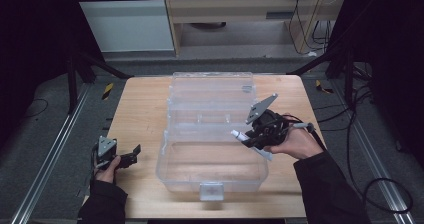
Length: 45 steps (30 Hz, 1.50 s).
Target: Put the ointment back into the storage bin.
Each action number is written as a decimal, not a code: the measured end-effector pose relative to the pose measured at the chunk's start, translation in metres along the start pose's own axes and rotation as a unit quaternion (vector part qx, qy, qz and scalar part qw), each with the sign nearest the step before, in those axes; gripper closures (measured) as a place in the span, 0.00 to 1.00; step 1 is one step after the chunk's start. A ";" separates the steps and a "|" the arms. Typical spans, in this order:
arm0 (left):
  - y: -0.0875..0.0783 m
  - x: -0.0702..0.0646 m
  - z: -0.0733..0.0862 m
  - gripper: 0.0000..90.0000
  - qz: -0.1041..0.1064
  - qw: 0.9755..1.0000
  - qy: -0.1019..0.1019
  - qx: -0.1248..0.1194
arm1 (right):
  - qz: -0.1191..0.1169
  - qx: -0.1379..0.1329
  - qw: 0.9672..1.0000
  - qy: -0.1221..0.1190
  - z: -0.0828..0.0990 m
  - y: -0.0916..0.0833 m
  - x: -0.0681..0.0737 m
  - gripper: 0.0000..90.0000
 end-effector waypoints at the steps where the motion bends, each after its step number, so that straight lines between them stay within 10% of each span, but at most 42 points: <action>1: 0.000 0.000 0.000 0.02 0.000 1.000 0.000 0.000 | -0.010 0.003 1.000 -0.005 -0.003 0.005 0.002 0.78; 17: 0.000 0.000 0.000 0.02 0.001 1.000 -0.001 0.000 | -0.049 0.056 0.996 -0.048 -0.007 0.049 0.014 0.78; 45: 0.000 0.000 0.000 0.02 0.002 1.000 -0.001 0.000 | -0.102 0.134 0.979 -0.116 0.008 0.111 0.030 0.77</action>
Point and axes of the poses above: each handheld gripper's, and its own axes: y roughly forward along the jaws, z roughly out of its underside, x roughly to its left, the point moved 3 cm from there along y, roughly forward along the jaws, and after that the axes turned 6 degrees about -y, right-handed, at the moved point
